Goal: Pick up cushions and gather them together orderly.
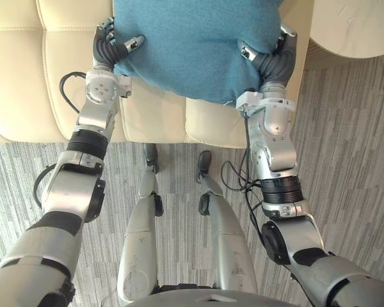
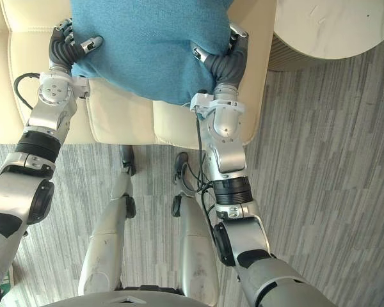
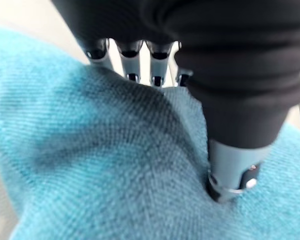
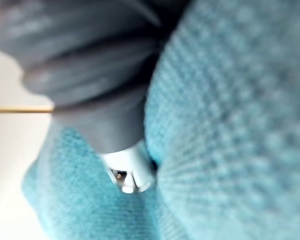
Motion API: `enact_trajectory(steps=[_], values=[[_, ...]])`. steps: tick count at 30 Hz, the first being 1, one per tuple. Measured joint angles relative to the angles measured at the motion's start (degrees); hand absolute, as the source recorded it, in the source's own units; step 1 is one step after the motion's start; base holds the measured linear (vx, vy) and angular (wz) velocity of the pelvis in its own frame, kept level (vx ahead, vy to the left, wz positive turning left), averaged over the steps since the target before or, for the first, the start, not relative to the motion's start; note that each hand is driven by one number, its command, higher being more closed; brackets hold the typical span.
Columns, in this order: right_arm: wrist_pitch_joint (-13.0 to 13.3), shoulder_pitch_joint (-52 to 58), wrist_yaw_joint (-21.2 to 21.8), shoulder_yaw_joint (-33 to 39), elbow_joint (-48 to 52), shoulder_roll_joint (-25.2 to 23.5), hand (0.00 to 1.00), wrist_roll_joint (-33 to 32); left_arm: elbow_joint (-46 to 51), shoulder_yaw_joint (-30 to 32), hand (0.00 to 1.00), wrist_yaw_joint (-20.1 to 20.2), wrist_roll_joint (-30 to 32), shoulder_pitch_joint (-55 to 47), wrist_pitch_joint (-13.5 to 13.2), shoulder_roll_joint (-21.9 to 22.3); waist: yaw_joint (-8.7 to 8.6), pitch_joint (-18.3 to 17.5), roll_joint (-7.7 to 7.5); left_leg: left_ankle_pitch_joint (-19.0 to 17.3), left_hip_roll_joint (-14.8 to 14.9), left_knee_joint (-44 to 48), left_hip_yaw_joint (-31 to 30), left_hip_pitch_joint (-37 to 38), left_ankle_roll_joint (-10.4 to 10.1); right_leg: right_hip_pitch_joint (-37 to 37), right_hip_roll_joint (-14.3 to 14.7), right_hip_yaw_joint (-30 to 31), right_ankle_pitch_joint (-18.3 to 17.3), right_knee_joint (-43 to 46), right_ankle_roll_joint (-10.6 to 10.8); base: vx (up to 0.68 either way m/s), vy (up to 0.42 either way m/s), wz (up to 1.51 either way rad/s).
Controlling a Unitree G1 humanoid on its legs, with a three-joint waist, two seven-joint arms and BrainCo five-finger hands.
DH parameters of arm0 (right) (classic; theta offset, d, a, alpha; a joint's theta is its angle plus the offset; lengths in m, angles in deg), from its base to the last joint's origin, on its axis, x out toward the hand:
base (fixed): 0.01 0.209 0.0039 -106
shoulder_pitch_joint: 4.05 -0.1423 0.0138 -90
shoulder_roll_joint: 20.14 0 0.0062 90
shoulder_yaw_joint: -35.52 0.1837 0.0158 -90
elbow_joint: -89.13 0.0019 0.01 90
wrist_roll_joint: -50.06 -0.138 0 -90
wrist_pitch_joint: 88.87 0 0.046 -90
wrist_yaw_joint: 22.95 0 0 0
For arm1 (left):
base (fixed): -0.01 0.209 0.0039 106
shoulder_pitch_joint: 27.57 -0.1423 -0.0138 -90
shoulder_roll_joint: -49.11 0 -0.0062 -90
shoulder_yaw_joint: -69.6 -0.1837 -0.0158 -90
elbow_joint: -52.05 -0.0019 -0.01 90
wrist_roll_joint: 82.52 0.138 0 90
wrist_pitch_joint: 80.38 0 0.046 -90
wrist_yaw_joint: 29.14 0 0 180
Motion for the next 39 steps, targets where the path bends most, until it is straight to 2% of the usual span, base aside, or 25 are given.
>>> enact_trajectory(steps=[7, 13, 19, 22, 29, 31, 35, 37, 39], values=[[0.1, 0.0, -0.7, 0.0, 0.2, -1.1, 1.0, -0.1, 3.0, 0.0, 1.0, -0.7, -4.5, -1.2, -0.5, -1.0, -0.42, 0.0, 0.0, -0.1, 0.0, 0.0, 0.9, 0.3, 0.2, 0.0, 0.0, 0.5, 0.0, 0.0, 0.0, 0.0, 0.002, 0.0], [0.1, 1.8, -0.9, 0.1, 0.2, -2.4, 1.0, -0.7, 9.9, 0.2, 1.0, -2.0, -8.9, -6.7, -0.7, -0.3, -1.14, 0.0, 0.0, 0.1, -0.2, 0.0, 1.1, 2.1, 0.4, 1.8, -0.1, 0.9, -0.3, 0.4, 0.1, 0.0, -0.002, 0.02], [1.3, 10.0, -1.0, -0.3, 0.5, -4.5, 1.0, -1.8, 22.7, 1.9, 1.0, -4.4, -10.3, -16.4, -0.8, 3.7, -1.43, 0.0, -0.01, -1.0, -0.8, 0.1, 1.0, 6.6, -0.1, 5.7, -0.9, 0.8, -2.8, 2.3, 0.5, 0.02, -0.014, 0.09], [1.4, 17.8, -0.7, -2.0, 4.9, -5.8, 1.0, -1.7, 30.5, 2.7, 1.0, -5.7, -10.1, -22.6, -1.1, 6.8, -1.51, 0.0, -0.01, -2.0, -1.0, 1.6, 0.3, 9.7, 0.1, 9.1, -1.4, -0.1, -4.8, 4.0, 0.4, 0.04, -0.043, 0.17], [1.4, 33.6, 3.2, -7.6, 11.4, -6.0, 1.0, -1.5, 46.6, 4.6, 1.0, -8.1, -6.1, -41.8, -1.2, 14.8, -2.15, -0.3, 0.08, -7.6, -1.5, 6.3, -0.1, 18.1, 0.0, 18.4, -2.9, -1.0, -9.7, 7.8, 0.6, 0.05, -0.04, 0.09], [1.4, 38.1, 5.4, -9.2, 11.5, -6.1, 1.0, -1.3, 51.0, 4.7, 1.0, -8.2, -5.6, -48.9, -1.2, 17.0, -2.19, -2.4, 0.1, -9.3, -1.5, 8.1, -0.2, 19.6, 0.0, 20.6, -3.0, -1.3, -10.7, 8.0, 0.7, 0.08, -0.014, 0.05], [1.4, 43.1, 8.2, -11.3, 11.6, -6.4, 1.0, -1.3, 55.0, 4.9, 1.0, -8.2, -3.9, -57.6, -1.2, 18.3, -2.28, -6.1, 0.15, -10.3, -1.7, 8.0, -0.3, 23.8, 0.0, 25.4, -3.1, -1.6, -11.8, 7.1, 1.1, 0.12, -0.005, 0.03], [1.5, 46.5, 11.1, -12.4, 11.6, -6.7, 1.0, -1.3, 55.8, 5.6, 1.0, -7.8, -2.3, -63.7, -1.9, 19.1, -2.21, -9.8, 0.84, -11.4, -1.7, 7.9, -0.7, 27.0, 0.0, 29.7, -2.8, -1.9, -12.2, 4.7, 1.2, 0.13, -0.001, 0.01], [1.8, 47.7, 12.7, -12.9, 11.5, -6.7, 1.0, -1.2, 55.8, 6.3, 1.0, -7.3, -2.3, -66.5, -2.5, 19.7, -2.23, -11.5, 1.51, -12.0, -1.7, 8.1, -1.1, 28.6, 0.0, 32.1, -2.6, -2.1, -12.2, 3.3, 1.2, 0.12, 0.008, 0.04]])
